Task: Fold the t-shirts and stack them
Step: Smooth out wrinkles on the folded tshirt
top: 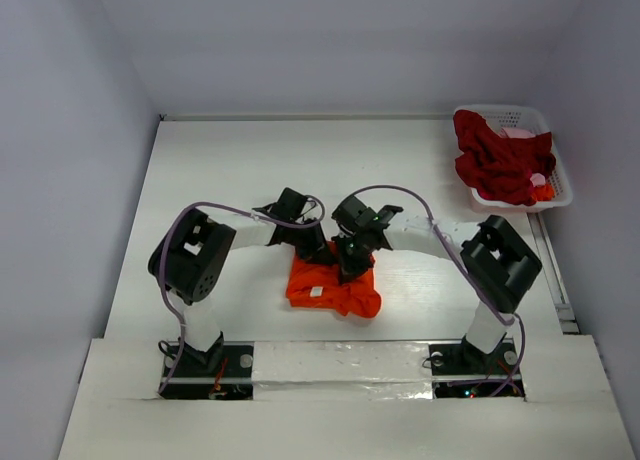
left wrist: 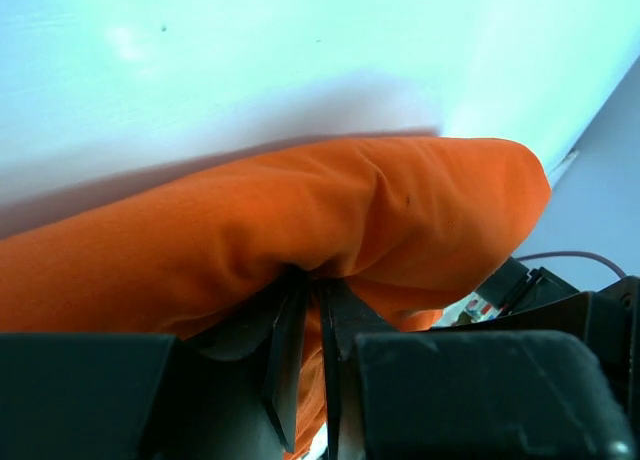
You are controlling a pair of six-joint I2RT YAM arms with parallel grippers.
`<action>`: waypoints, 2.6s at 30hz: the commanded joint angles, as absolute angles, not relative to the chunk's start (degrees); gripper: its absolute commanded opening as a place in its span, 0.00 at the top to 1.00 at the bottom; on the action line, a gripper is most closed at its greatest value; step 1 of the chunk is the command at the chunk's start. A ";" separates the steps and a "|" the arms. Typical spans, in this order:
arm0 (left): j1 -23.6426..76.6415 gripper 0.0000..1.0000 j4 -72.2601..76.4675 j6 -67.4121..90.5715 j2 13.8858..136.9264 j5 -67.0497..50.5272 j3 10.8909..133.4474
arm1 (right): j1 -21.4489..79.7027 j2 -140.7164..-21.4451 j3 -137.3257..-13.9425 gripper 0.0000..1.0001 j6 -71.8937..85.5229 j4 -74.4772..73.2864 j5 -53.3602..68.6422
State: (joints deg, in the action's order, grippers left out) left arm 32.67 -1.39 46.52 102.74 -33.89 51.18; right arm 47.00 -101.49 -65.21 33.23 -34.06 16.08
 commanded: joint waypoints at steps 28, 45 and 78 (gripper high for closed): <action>32.26 0.90 -5.27 44.12 108.28 -24.43 52.82 | 48.16 -92.73 -48.34 1.00 34.28 -29.36 15.03; 28.48 0.89 -7.73 42.28 108.11 -23.56 54.93 | 48.16 -81.49 -40.26 1.00 37.52 -31.37 12.75; 32.08 0.78 -22.67 44.74 87.63 -22.24 63.19 | 48.16 -80.84 -63.72 1.00 36.21 -43.69 5.10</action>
